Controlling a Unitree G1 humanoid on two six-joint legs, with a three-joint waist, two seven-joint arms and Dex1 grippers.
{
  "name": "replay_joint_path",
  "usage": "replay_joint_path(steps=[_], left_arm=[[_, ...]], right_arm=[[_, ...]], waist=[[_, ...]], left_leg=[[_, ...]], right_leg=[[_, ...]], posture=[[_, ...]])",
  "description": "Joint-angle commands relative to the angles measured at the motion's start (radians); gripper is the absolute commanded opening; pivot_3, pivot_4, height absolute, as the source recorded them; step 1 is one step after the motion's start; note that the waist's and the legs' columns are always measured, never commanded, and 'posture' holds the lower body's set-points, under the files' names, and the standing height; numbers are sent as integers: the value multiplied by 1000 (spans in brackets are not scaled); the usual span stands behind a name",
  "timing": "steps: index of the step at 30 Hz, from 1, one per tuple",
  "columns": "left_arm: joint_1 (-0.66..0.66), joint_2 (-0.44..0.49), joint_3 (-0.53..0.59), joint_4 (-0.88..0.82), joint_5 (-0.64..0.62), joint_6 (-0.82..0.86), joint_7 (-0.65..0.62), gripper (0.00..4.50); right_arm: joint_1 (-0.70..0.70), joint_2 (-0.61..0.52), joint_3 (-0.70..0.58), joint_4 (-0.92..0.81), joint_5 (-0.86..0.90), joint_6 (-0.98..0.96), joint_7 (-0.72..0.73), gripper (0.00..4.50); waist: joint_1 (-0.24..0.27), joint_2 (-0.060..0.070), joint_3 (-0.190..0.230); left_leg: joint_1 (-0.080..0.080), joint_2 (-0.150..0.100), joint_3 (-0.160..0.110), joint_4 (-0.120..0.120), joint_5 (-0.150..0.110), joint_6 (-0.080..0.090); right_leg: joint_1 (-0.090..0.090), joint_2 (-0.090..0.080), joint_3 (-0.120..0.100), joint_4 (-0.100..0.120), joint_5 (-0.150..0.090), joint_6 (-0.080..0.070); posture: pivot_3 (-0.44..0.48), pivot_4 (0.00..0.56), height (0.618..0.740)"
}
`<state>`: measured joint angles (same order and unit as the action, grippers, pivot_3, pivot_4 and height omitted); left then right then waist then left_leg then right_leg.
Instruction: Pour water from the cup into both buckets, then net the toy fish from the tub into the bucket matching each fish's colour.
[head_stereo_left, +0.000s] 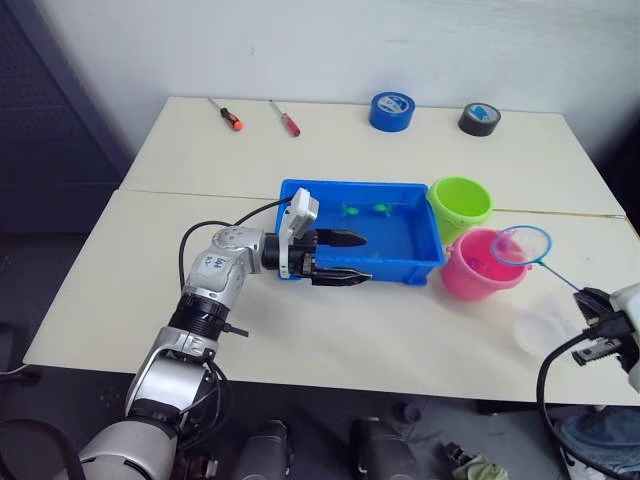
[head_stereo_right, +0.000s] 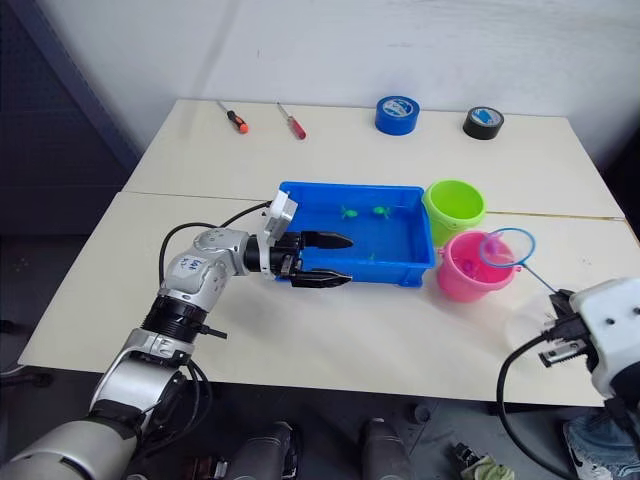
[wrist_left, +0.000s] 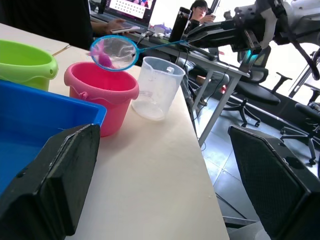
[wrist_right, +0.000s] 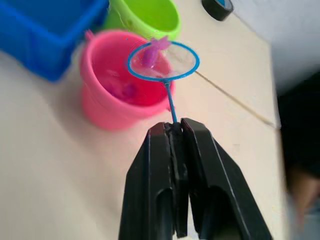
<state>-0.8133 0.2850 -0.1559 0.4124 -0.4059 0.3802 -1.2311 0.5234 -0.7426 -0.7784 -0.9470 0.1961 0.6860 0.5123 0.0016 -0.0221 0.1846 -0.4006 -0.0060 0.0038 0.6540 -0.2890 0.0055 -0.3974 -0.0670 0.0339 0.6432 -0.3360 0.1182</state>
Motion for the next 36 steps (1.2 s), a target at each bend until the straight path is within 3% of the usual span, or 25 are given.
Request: replay_joint_path(steps=[1, 7, 12, 19, 22, 25, 27, 34, 36], left_arm=[[-22, -9, 8, -10, 3, -15, -10, 4471], [-13, -7, 25, -28, 2, -5, 11, 4471], [-3, 2, 30, -46, -3, 7, 20, 4471], [1, 13, 43, -47, 1, 8, 28, 4471], [4, 19, 45, -49, 0, 12, 32, 4471], [32, 54, 59, -48, 12, 12, 51, 4471], [55, 79, 72, -57, 12, 19, 67, 4471], [168, 180, 139, -189, 1, 66, 147, 4471], [199, 203, 165, -243, -11, 93, 175, 4471]], right_arm=[[73, -73, 49, -2, -268, -277, -3, 0], [194, -202, 167, 160, -760, -655, -45, 0], [144, -136, 148, 247, -836, -726, -94, 0], [47, -77, 90, 286, -815, -768, -87, 0], [2, -41, 94, 286, -714, -753, -50, 0], [-195, 92, 183, 199, -328, -489, 24, 0], [-299, 112, 242, 165, -185, -347, 81, 0], [-628, 22, 444, 290, -108, -58, 109, 0], [-716, 45, 482, 341, -30, 72, 123, 0]], waist=[[-3, 0, 0], [-1, 0, 0], [3, 0, 0], [-3, 0, 0], [-3, 0, 0], [-7, -1, 0], [-19, 0, 0], [-24, 0, 0], [-23, 0, 0]], left_leg=[[1, 0, 0, 0, 0, 0], [1, 1, 1, 3, 0, 0], [0, 1, 0, 5, 3, -5], [3, 2, 1, 5, 3, -6], [4, 2, 2, 5, 3, -6], [6, 4, 1, 5, 3, -7], [10, 4, 4, 4, 3, -8], [11, 5, 0, 3, 1, -6], [11, 4, 0, 2, 1, -6]], right_leg=[[0, 1, 1, 0, 0, 0], [1, 3, 2, 0, 0, 0], [1, 3, 3, 1, 0, 0], [3, 4, 3, 2, 0, 0], [4, 4, 4, 2, 0, 0], [6, 4, 4, 3, 0, 0], [7, 3, 6, 4, 0, 0], [5, -3, 6, 11, -1, -2], [5, -5, 6, 10, -1, -3]], posture=[[0, 150, 740], [0, 150, 740], [0, 150, 740], [0, 150, 740], [0, 150, 740], [0, 150, 740], [0, 150, 740], [0, 150, 740], [0, 150, 740]])
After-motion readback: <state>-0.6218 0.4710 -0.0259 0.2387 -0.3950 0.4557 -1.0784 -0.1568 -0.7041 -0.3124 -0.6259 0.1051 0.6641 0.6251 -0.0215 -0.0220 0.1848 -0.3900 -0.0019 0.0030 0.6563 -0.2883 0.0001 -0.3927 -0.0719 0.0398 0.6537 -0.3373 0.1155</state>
